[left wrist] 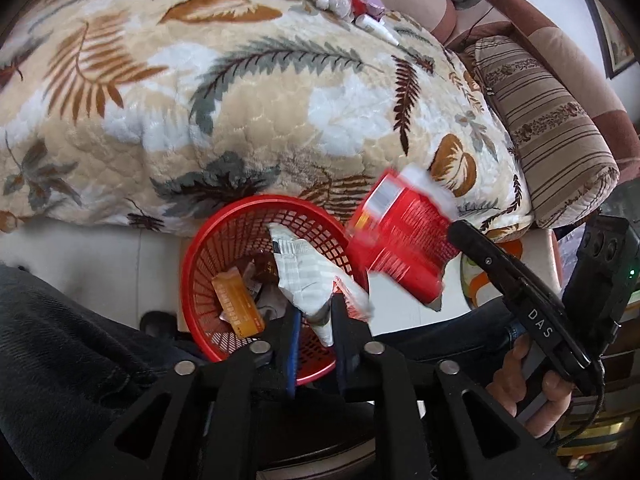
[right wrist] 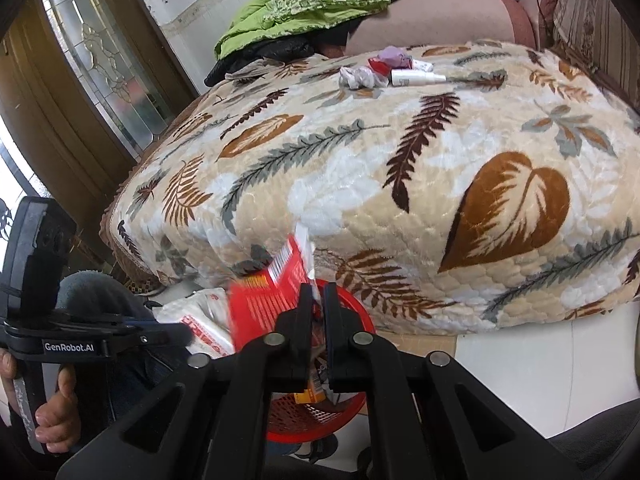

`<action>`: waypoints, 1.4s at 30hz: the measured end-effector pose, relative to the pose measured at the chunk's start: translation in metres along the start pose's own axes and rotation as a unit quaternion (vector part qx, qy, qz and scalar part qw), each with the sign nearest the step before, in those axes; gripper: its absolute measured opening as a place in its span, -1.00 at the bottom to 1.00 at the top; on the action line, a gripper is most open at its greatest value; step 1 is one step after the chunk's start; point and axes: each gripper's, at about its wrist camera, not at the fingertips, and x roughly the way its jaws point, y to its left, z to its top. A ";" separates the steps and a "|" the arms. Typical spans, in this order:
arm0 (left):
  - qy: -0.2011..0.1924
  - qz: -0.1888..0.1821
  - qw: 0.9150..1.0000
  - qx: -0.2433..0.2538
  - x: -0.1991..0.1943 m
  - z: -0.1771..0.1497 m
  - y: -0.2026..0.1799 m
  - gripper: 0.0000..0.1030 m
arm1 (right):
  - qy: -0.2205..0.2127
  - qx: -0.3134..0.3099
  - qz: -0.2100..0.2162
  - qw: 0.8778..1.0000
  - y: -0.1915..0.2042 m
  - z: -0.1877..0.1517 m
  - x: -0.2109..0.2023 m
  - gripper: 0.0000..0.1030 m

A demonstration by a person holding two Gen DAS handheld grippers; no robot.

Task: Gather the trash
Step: 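Open both tools to drop the items into the wastebasket, then grasp the white plastic bag with the left tool while the right tool grasps the pink plastic bag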

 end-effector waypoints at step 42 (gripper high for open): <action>-0.173 -0.041 0.983 -0.040 -0.007 0.310 -0.050 0.68 | -0.079 0.031 0.056 0.995 -0.092 0.280 0.047 0.34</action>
